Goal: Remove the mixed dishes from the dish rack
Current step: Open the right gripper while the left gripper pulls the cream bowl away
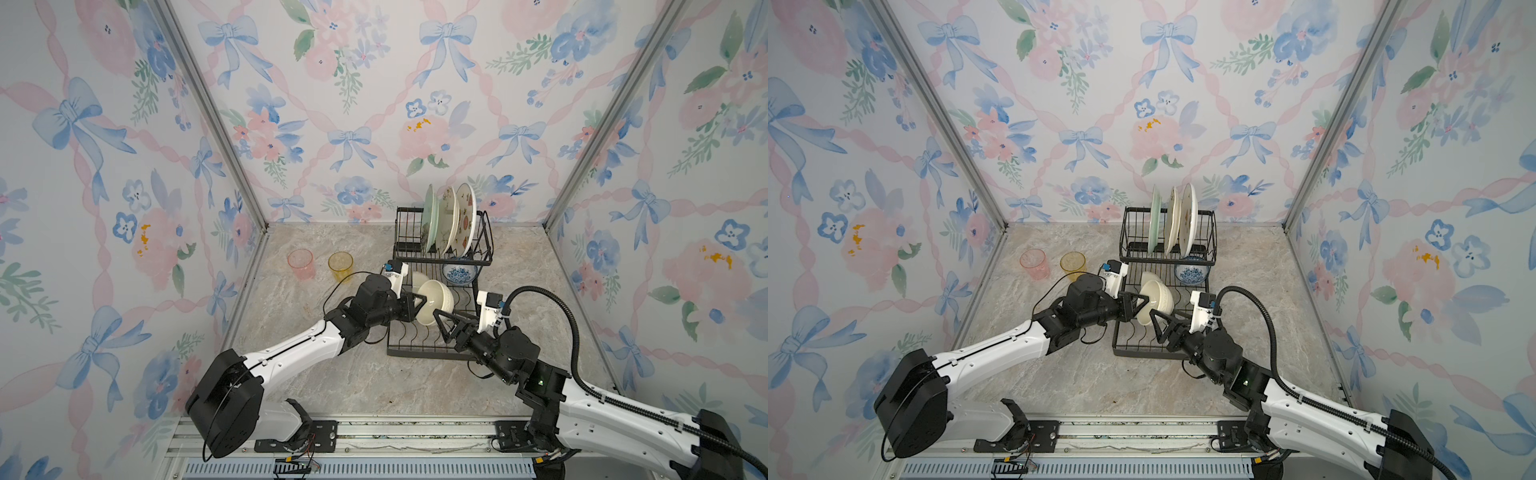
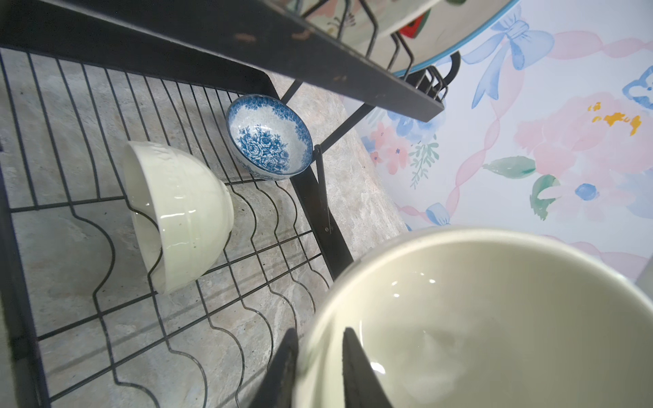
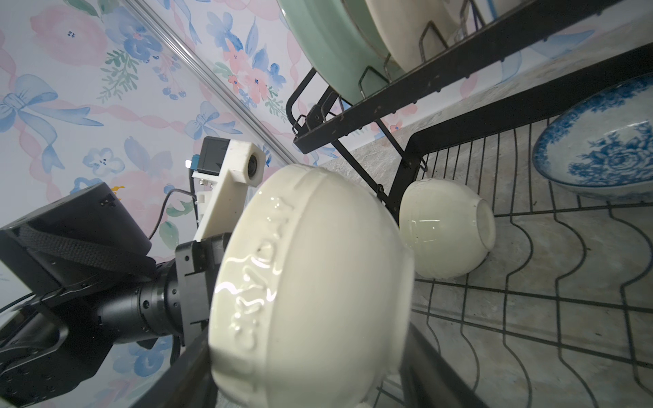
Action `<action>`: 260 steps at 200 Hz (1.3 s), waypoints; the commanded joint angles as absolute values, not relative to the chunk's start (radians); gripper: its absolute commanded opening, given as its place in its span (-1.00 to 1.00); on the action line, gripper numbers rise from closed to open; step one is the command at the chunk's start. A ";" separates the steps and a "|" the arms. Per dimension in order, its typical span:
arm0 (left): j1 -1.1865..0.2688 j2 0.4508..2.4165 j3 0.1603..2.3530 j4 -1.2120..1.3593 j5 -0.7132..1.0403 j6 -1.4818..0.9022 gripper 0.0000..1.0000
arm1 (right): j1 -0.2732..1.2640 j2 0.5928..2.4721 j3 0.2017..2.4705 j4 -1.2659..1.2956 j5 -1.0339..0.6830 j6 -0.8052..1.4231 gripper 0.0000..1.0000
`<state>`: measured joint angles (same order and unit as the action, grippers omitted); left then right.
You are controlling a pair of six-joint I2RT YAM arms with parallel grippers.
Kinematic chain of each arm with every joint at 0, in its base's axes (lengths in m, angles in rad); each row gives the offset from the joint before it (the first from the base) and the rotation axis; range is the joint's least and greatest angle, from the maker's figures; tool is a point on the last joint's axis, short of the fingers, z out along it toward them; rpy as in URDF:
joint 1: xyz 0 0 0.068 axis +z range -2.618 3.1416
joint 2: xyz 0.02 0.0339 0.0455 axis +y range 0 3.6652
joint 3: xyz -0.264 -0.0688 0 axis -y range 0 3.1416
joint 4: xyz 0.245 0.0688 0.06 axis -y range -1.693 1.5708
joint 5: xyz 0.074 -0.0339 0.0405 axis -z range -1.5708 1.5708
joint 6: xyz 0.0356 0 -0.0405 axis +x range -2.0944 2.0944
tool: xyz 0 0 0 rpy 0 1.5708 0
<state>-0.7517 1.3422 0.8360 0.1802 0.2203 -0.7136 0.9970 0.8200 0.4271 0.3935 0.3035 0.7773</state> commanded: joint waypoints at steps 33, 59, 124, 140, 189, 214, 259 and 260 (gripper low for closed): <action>-0.759 1.345 0.862 0.206 0.259 -0.706 -0.97 | 1.027 0.848 0.474 0.404 0.270 0.745 0.14; -0.758 1.344 0.862 0.196 0.256 -0.704 -1.00 | 1.044 0.853 0.480 0.381 0.294 0.725 0.17; -0.744 1.314 0.860 0.157 0.249 -0.692 -1.00 | 1.110 0.863 0.520 0.319 0.367 0.643 0.69; -0.738 1.294 0.855 0.139 0.238 -0.689 -1.00 | 1.114 0.866 0.520 0.323 0.371 0.634 0.75; -0.711 1.249 0.843 0.091 0.207 -0.687 -1.00 | 1.116 0.848 0.528 0.288 0.405 0.582 0.90; -0.692 1.239 0.841 0.068 0.203 -0.689 -1.00 | 1.114 0.842 0.548 0.255 0.411 0.550 0.93; -0.626 1.186 0.816 0.028 0.200 -0.676 -1.00 | 1.105 0.773 0.616 0.092 0.463 0.524 0.95; -0.625 1.184 0.816 0.026 0.200 -0.674 -1.00 | 1.106 0.772 0.616 0.089 0.463 0.523 0.95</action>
<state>-0.6609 1.2469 0.8219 0.0128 0.2047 -0.6971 1.1027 0.8120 0.5636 0.1810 0.4263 0.5571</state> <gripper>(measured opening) 0.054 0.986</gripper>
